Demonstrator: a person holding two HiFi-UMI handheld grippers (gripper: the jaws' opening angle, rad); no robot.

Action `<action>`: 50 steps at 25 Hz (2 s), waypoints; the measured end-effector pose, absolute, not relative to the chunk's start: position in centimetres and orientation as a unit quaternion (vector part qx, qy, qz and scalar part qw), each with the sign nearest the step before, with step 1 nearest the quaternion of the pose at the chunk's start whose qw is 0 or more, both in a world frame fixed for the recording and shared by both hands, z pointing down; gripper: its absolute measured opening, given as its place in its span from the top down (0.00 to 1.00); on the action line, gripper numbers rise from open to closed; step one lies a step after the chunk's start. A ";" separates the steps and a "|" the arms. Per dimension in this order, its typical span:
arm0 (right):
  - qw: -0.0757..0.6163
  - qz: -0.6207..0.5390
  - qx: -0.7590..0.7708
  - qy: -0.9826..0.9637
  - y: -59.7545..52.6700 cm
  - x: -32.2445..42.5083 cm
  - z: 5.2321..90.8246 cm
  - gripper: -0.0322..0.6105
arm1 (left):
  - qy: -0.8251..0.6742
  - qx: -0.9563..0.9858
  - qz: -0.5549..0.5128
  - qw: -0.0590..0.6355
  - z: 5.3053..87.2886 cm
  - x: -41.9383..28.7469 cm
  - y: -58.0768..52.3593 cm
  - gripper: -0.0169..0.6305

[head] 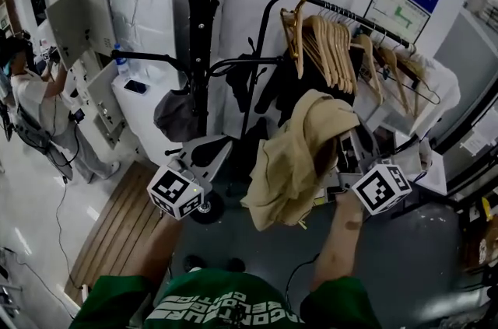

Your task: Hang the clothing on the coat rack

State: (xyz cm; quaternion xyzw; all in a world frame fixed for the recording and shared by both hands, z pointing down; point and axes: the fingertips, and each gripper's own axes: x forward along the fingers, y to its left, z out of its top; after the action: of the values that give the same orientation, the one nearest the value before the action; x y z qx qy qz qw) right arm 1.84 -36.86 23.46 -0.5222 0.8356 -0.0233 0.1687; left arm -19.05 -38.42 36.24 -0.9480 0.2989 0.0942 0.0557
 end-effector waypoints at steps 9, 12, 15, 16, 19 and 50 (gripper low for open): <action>0.180 0.005 -0.522 0.834 -39.3 0.8 19.0 0.89 | 0.281 -0.952 0.109 0.054 33.3 -18.3 -38.8 0.97; 0.174 0.015 -0.518 0.837 -40.6 0.2 17.3 0.89 | 0.273 -0.953 0.114 0.061 31.9 -18.0 -38.7 0.97; 0.167 0.019 -0.516 0.840 -42.2 -0.6 16.0 0.89 | 0.269 -0.954 0.111 0.065 31.5 -17.7 -38.7 0.97; 0.166 0.019 -0.515 0.841 -42.7 -0.8 15.7 0.89 | 0.269 -0.955 0.109 0.064 31.5 -17.6 -38.8 0.97; 0.161 0.015 -0.511 0.844 -44.3 -1.7 15.2 0.89 | 0.272 -0.955 0.103 0.063 31.4 -17.6 -38.9 0.97; 0.065 -0.033 -0.486 0.871 -51.2 -8.2 24.4 0.89 | 0.288 -0.952 0.089 0.052 32.9 -19.5 -39.6 0.97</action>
State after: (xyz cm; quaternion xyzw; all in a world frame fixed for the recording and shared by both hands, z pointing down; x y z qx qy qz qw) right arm -8.22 -51.22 24.42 -0.4862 0.8707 -0.0329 0.0654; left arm -19.47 -39.55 32.87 -0.9520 0.2884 0.0887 0.0519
